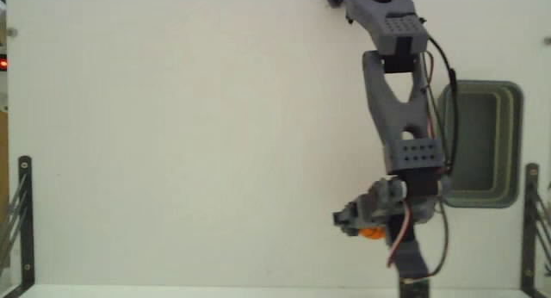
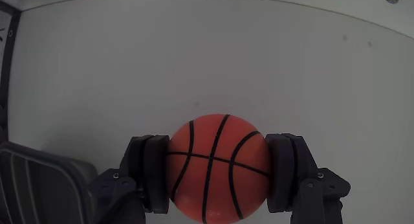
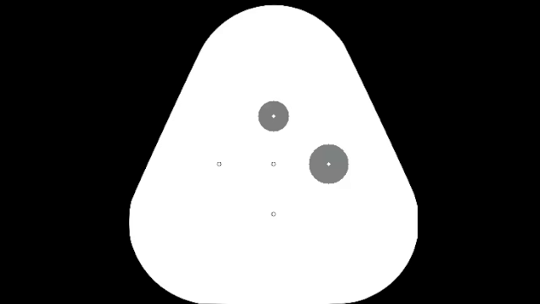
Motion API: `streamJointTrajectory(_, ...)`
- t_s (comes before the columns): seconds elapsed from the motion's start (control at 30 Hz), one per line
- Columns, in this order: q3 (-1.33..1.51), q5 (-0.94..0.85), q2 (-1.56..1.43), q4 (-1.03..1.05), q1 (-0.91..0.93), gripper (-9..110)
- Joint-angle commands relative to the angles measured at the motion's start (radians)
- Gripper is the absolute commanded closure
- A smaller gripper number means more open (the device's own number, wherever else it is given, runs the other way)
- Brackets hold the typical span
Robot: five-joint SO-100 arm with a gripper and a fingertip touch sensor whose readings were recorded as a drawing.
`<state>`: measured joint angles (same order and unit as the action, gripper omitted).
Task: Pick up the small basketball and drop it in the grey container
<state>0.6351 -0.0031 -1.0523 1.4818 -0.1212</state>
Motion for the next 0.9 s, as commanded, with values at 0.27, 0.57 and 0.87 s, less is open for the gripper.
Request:
streamJointTrajectory(0.27,0.090,0.003,-0.191,-0.014,-0.111,19)
streamJointTrajectory(0.57,0.179,0.003,-0.271,-0.023,-0.199,19)
streamJointTrajectory(0.87,0.271,0.003,-0.354,-0.032,-0.290,19)
